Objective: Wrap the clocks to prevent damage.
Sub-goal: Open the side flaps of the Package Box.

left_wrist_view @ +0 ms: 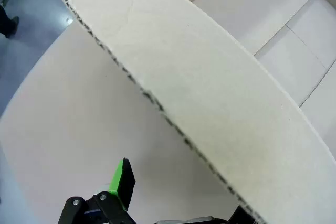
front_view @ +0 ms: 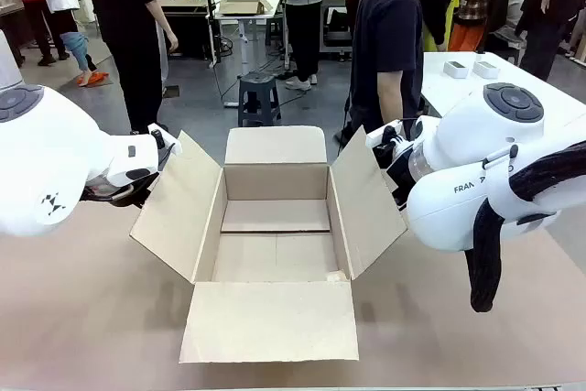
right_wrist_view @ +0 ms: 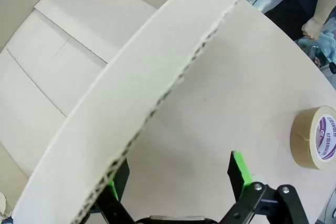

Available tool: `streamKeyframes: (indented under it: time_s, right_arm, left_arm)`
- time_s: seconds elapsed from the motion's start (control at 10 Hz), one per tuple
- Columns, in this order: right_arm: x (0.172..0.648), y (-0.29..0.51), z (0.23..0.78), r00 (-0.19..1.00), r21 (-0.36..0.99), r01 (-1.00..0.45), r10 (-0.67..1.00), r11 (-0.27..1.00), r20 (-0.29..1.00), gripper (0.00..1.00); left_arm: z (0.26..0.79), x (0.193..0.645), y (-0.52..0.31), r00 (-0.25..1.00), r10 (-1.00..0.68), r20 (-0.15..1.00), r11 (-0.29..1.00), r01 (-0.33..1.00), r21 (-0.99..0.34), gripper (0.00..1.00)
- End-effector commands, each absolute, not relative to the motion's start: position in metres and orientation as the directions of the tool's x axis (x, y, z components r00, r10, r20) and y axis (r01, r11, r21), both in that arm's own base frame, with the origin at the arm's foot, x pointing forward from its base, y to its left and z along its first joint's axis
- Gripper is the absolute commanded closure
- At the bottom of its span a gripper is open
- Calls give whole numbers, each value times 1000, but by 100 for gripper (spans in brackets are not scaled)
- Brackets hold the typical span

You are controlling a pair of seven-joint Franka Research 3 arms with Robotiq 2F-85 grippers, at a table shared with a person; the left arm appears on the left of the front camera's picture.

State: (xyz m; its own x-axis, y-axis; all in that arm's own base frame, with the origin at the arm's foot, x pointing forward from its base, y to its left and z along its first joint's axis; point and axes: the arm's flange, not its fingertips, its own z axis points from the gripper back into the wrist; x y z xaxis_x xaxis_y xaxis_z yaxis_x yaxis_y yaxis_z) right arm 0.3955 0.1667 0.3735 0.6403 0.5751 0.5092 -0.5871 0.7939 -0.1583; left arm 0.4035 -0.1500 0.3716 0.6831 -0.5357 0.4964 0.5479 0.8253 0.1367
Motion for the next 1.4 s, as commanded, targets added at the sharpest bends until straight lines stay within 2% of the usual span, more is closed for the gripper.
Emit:
streamKeyframes:
  time_s: [0.0,1.3]
  right_arm:
    - [395,167,374,640,-158,-587,575,794,509,0]
    - [395,167,374,640,-158,-587,575,794,509,0]
  left_arm:
    - [372,403,-150,683,-536,496,825,548,137,0]
    - [372,403,-150,683,-536,496,825,548,137,0]
